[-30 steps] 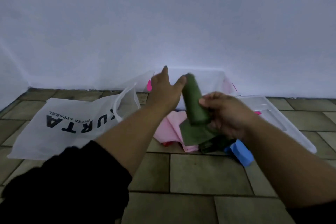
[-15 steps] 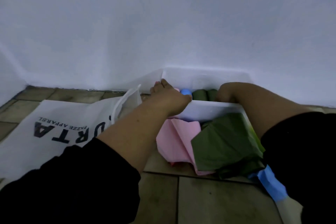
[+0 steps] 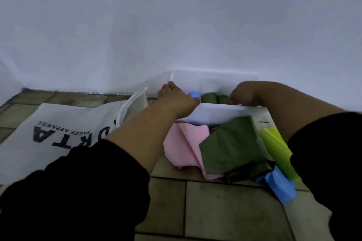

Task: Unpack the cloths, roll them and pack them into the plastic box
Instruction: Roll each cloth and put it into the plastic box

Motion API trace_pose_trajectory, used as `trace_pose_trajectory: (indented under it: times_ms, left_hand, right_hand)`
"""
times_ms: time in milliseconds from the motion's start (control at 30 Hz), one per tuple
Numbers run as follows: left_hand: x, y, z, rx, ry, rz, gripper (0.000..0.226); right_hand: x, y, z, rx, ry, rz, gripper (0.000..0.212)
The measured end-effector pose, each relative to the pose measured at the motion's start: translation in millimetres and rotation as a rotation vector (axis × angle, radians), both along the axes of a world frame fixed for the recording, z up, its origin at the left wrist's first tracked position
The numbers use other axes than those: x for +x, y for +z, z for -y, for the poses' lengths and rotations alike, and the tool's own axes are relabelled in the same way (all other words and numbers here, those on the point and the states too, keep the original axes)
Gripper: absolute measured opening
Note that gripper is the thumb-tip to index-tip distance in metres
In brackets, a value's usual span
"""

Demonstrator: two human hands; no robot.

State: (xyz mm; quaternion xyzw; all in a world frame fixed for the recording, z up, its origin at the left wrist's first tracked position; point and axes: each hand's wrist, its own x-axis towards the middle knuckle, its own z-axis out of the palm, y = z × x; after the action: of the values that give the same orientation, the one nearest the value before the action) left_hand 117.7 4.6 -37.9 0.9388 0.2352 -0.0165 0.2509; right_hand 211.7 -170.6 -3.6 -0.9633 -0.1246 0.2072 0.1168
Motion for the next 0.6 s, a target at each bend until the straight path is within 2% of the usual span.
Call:
trace_pose_trajectory:
  times_ms: [100,133,167,233,267,333,400,533,600]
  left_hand:
    - [-6.0,-2.1,4.4,0.003,0.026,0.078,0.102]
    - [-11.1,-3.4,5.6,0.015,0.019,0.108,0.099]
    - [-18.3,-4.8,5.9,0.027,0.001,0.135,0.095]
    - [-38.3,-6.9,4.9,0.045,-0.051,0.194,0.088]
    - [-51.9,-6.9,4.4,0.055,-0.082,0.233,0.084]
    - [-84.4,-9.2,4.0,0.069,-0.165,0.275,0.073]
    - [-125.0,-16.9,5.3,0.084,-0.254,0.152,0.062]
    - [-191.7,-48.6,12.5,0.215,-0.378,-0.295,0.055]
    - [-206.2,-66.6,11.8,0.232,-0.381,-0.389,0.072]
  right_hand:
    - [-18.5,15.7,25.5,0.391,-0.078,0.233,0.022]
    - [-28.3,20.9,40.3,0.487,-0.129,0.323,0.018]
    - [-37.7,23.6,55.8,0.499,-0.171,0.425,0.015]
    - [-50.6,15.2,88.5,0.274,-0.188,0.518,0.008]
    - [-56.9,8.0,101.6,0.115,-0.164,0.445,0.010]
    - [-69.6,-15.7,119.7,-0.147,-0.121,0.155,0.025]
    - [-82.2,-41.7,126.6,-0.253,-0.111,0.062,0.042]
    - [-94.2,-71.3,127.5,-0.113,-0.190,0.133,0.059]
    - [-97.3,-73.6,128.3,-0.058,-0.237,0.146,0.067]
